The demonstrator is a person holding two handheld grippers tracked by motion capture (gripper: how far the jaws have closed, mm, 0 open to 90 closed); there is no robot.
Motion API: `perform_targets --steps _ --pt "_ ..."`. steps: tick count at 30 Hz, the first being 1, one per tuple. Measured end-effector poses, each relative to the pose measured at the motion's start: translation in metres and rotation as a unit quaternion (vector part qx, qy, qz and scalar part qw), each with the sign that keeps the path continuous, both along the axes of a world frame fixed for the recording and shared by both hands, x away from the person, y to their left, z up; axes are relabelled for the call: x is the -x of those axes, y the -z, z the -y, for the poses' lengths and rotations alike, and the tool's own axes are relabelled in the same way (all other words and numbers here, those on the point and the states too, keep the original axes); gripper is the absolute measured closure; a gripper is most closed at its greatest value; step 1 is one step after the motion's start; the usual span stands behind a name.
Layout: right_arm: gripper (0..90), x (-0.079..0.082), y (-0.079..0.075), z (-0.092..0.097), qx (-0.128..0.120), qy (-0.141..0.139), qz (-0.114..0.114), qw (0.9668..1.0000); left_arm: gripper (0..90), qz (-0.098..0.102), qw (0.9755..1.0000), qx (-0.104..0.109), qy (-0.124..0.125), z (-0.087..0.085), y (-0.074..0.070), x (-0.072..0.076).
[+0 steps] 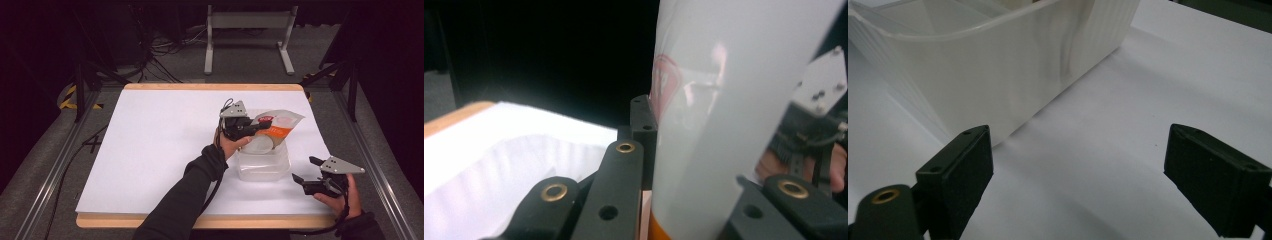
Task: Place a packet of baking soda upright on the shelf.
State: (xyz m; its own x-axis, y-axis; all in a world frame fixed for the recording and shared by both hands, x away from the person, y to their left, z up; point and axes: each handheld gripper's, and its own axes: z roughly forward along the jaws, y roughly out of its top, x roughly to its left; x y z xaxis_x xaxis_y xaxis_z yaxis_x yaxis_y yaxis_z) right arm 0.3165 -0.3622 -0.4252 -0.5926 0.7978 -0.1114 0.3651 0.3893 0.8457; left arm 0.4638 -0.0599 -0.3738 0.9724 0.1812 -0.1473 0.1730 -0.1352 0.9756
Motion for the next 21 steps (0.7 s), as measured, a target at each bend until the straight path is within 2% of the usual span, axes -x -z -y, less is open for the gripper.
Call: perform_targets --steps 5,10,21 --pt "13.0 0.000 0.000 0.000 0.001 0.001 0.000 1.0000 89.9 -0.007 0.9999 -0.006 -0.005 -0.005 0.006 -0.001" --pt "13.0 0.000 0.000 -0.002 0.004 -0.001 0.000 1.0000 89.9 0.005 0.9997 -0.023 -0.008 -0.009 0.006 0.001" --pt "13.0 0.000 0.001 -0.005 0.009 -0.006 -0.001 0.9999 89.9 -0.001 0.9995 -0.028 -0.017 -0.012 0.009 0.001"
